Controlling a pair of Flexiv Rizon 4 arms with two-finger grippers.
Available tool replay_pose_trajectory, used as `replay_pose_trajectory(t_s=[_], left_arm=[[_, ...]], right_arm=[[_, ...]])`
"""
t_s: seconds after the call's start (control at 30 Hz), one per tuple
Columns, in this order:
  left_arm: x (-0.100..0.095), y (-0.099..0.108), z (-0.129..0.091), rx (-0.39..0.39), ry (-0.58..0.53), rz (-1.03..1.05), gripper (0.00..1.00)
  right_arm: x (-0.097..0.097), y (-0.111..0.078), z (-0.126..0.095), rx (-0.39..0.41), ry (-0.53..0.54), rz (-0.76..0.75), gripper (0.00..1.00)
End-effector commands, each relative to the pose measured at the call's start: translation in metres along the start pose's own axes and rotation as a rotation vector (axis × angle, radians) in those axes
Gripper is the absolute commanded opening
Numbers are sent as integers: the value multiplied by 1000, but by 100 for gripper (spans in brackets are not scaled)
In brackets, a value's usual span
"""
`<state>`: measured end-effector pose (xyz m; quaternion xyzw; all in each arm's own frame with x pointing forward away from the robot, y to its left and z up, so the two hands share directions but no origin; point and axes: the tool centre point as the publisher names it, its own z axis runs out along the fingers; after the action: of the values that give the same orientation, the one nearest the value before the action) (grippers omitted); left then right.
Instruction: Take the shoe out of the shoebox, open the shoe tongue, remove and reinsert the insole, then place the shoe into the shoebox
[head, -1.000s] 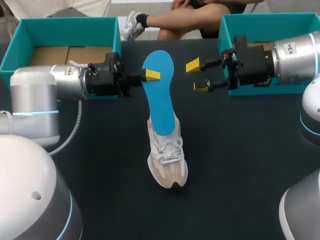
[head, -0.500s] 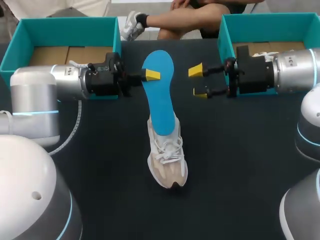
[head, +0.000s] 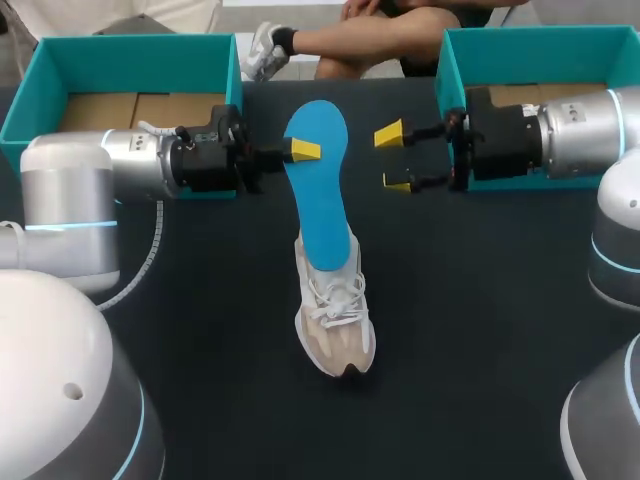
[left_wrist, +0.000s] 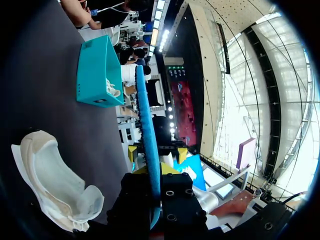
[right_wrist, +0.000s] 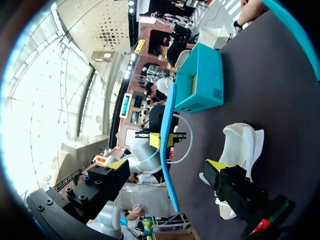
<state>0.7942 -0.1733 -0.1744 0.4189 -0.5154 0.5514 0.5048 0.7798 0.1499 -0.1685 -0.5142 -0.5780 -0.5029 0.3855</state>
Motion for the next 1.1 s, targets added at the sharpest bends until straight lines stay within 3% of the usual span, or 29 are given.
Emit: replay_pose_trajectory(t_s=[0.03, 0.3, 0.4, 0.6, 0.67, 0.87, 1.1], left_arm=[[0, 1, 0, 2, -2, 0, 0], [0, 1, 0, 2, -2, 0, 0], [-3, 4, 2, -112, -31, 122, 0], [10, -1, 2, -195, 20, 296, 0], [15, -2, 1, -194, 47, 339, 0], [20, -1, 2, -205, -24, 532, 0], [23, -2, 1, -164, -64, 747, 0]], right_arm=[[0, 2, 4, 1, -2, 1, 100], [0, 2, 4, 1, -2, 1, 100], [0, 2, 4, 1, -2, 1, 100], [0, 2, 4, 1, -2, 1, 100], [0, 2, 4, 1, -2, 1, 100], [0, 2, 4, 1, -2, 1, 100], [0, 2, 4, 1, -2, 1, 100]])
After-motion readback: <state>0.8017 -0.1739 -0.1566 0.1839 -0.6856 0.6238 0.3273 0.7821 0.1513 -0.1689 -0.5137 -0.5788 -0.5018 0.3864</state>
